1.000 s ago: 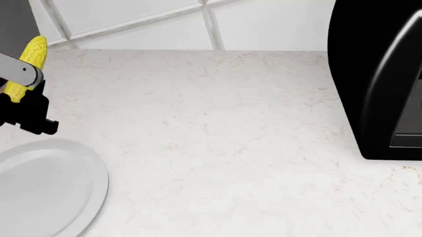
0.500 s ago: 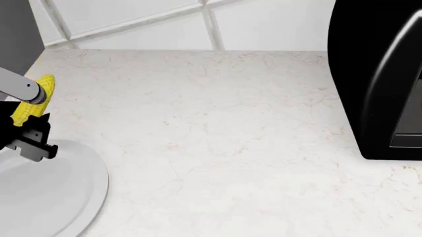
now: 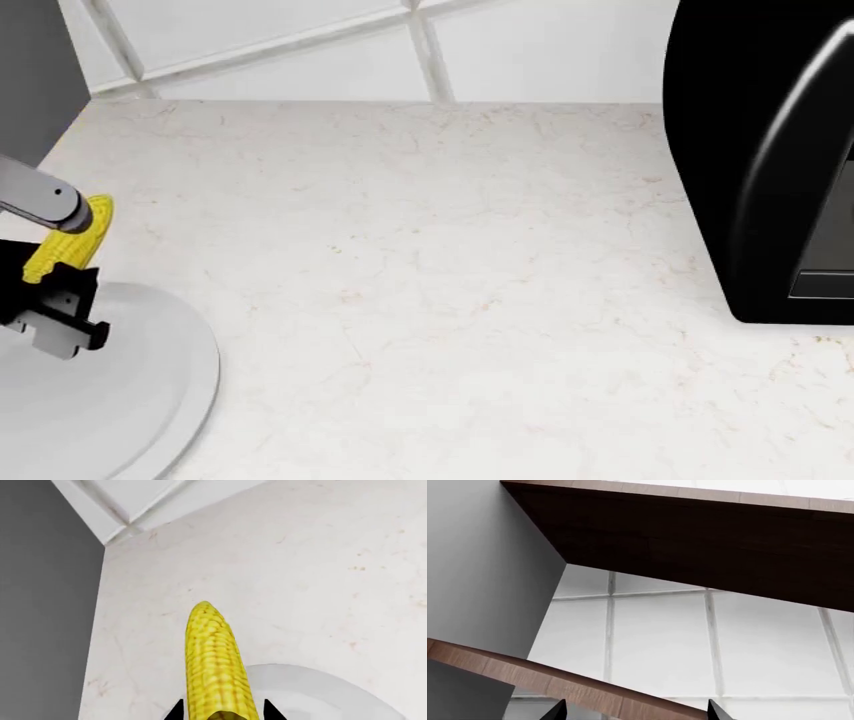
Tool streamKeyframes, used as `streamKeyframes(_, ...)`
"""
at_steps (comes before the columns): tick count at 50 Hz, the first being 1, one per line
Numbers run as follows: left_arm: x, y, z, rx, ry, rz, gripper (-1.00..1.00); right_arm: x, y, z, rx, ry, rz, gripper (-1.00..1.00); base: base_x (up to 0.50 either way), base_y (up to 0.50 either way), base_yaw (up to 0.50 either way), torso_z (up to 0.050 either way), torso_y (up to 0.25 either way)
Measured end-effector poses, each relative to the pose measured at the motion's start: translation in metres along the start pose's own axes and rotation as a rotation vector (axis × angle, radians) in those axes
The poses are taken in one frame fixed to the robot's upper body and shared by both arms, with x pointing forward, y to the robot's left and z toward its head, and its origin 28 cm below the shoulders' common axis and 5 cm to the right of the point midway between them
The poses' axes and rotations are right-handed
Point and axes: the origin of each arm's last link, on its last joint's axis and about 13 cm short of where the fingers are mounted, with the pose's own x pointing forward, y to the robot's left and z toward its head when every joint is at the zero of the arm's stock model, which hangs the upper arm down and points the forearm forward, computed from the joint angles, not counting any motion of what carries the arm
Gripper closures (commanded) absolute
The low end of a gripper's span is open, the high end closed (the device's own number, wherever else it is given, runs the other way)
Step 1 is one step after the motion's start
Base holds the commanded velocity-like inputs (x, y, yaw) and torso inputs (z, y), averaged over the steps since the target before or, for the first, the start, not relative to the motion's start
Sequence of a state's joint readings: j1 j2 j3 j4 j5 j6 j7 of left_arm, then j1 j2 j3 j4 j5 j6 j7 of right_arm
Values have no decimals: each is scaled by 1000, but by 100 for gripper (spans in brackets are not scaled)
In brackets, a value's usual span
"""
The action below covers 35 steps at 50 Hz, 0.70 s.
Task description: Pick the corn from the top rack in the oven and place it on the plate on the counter.
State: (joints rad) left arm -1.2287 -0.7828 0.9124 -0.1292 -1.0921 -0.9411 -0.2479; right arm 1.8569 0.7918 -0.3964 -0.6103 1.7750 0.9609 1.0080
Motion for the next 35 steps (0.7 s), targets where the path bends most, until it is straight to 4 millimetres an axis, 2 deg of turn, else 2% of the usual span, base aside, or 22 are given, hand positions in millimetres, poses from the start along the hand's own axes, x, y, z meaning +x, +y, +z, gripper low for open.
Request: streamKeyframes(35,-5,-1,-9,-13,59,-22,100,-6,0,3,1,1,0,-100,0,0,0,0,0)
